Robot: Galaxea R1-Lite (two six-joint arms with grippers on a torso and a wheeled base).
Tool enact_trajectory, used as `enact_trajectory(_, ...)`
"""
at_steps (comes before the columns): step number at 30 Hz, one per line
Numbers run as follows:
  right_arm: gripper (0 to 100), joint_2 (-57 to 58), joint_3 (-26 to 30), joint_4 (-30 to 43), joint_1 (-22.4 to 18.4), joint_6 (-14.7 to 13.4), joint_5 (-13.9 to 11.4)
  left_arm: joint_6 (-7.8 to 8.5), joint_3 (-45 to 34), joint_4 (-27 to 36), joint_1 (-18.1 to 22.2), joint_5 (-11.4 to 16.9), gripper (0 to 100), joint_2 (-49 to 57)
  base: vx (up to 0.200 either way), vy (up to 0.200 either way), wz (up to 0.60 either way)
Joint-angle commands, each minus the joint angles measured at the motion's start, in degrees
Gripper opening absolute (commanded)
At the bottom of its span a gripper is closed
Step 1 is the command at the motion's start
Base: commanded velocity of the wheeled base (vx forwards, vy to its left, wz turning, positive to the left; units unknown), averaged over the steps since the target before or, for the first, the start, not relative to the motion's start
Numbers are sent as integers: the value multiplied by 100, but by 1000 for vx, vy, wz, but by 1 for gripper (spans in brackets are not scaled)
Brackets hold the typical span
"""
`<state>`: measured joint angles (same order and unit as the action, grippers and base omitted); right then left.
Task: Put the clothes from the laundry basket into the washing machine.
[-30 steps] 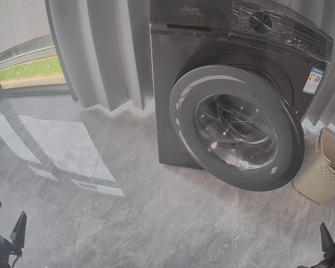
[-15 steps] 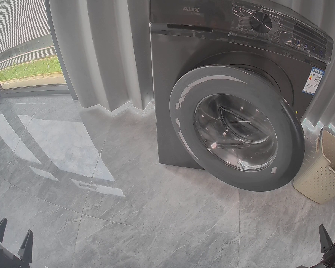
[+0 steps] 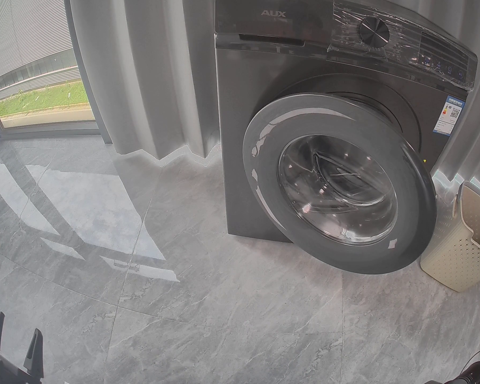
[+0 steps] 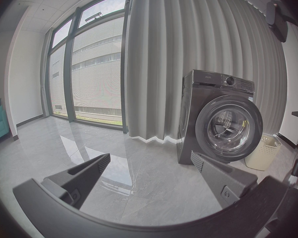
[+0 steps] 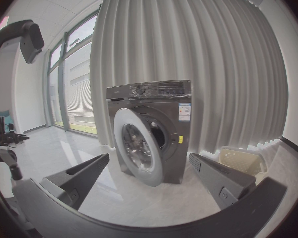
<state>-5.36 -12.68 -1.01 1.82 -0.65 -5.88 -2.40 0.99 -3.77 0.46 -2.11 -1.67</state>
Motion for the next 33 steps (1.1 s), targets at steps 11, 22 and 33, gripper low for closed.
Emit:
enact_trajectory(11,100,-4157,-51,-1498,117,-32,-942,-164,-81,43,-38,185,100,158,0,0,0)
enact_trajectory(22,100,-5510,-780,-1999,126,284,-889,-155,-81,60,-38,193,100,158,0,-109,0)
enact_trajectory(33,100,-5809,-877,-2087,1154,-261,-907,-243,-72,51,-38,334,100,158,0,0,0)
